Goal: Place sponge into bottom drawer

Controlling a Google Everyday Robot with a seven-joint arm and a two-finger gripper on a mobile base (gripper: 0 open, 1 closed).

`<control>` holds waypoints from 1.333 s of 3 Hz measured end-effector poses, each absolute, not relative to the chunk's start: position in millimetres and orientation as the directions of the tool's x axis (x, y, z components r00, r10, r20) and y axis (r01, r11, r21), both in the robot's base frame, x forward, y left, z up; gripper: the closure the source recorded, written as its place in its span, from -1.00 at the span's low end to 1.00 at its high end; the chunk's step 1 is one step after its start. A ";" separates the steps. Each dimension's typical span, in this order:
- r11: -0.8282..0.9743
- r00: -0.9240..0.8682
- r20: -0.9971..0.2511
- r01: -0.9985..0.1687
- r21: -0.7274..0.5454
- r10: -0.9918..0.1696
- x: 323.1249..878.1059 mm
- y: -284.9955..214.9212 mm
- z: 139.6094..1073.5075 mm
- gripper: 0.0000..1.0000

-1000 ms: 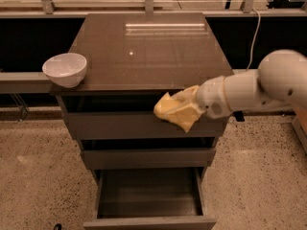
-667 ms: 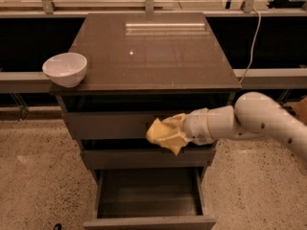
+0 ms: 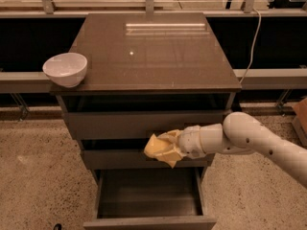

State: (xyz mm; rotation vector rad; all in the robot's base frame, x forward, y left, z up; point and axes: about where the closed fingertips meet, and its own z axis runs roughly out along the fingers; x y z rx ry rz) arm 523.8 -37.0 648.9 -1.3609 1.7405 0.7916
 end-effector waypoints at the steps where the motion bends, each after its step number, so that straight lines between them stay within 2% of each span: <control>1: 0.206 -0.120 -0.880 -0.978 0.026 -0.460 531.1 -32.7 630.5 1.00; 2: 0.075 -0.022 -0.908 -0.997 -0.010 -0.418 540.0 -12.8 585.4 1.00; 3: -0.074 0.070 -0.929 -0.996 -0.046 -0.364 533.2 -10.6 502.2 1.00; 4: -0.117 0.085 -0.928 -0.992 -0.046 -0.362 528.0 -19.6 462.1 1.00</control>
Offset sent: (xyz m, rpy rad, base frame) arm 0.0145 0.0449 -0.1978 0.2363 -0.0966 0.3939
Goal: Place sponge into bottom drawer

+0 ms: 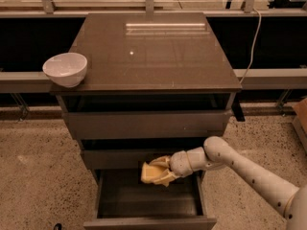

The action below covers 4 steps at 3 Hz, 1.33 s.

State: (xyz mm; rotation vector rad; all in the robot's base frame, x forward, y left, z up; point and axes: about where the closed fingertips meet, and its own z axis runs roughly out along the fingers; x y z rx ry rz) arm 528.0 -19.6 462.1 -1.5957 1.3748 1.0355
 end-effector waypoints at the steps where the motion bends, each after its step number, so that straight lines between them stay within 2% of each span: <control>1: -0.116 0.061 -0.917 -0.993 -0.016 -0.393 523.1 -33.1 431.6 1.00; 3: -0.082 -0.001 -0.916 -0.996 0.037 -0.401 533.7 -26.6 408.1 1.00; 4: 0.026 0.004 -0.932 -1.000 -0.014 -0.363 545.9 -22.5 360.6 1.00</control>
Offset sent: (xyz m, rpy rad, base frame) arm -0.0044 -0.0123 -0.0278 -0.0301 0.0233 -0.0018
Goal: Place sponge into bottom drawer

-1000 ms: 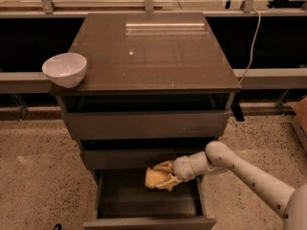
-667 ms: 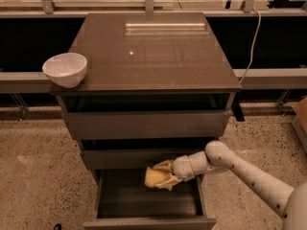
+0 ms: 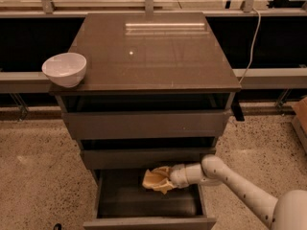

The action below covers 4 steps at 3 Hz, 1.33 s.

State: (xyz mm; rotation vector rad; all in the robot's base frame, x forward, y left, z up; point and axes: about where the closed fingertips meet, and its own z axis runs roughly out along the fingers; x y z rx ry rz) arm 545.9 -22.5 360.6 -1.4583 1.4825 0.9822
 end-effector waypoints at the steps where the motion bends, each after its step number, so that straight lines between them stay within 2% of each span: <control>1: 0.093 0.077 -0.921 -0.988 -0.121 -0.383 557.8 -18.0 304.2 1.00; 3: 0.066 0.110 -0.902 -0.986 -0.151 -0.418 565.6 -11.5 265.5 1.00; 4: 0.064 0.090 -0.923 -0.990 -0.123 -0.375 566.0 -12.4 248.5 1.00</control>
Offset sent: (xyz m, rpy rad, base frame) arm 0.0232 0.0020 -0.1043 -0.0836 -0.1919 -0.0913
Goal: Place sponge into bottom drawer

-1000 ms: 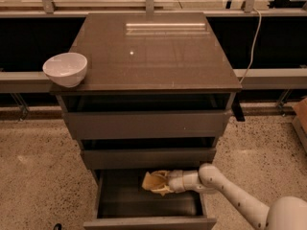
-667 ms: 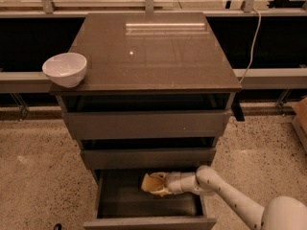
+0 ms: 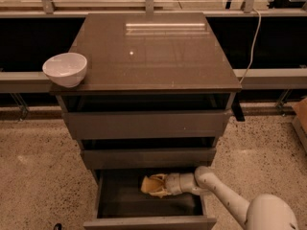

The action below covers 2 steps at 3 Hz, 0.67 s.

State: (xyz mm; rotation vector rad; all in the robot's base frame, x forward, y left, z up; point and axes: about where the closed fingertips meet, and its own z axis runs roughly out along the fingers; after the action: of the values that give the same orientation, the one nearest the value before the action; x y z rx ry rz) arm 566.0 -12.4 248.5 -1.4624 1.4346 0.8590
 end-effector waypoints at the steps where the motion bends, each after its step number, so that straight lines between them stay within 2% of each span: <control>1: 0.058 0.067 -0.949 -0.994 -0.089 -0.307 561.4 -13.9 224.1 1.00; 2: 0.034 0.053 -0.954 -0.997 -0.066 -0.295 558.2 -15.5 207.7 1.00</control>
Offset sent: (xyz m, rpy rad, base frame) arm -0.0083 -0.0113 -0.0585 0.0864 0.0748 0.0622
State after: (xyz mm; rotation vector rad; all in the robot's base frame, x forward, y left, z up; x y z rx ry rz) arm 558.2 -15.5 207.7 -1.4187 1.3977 0.9755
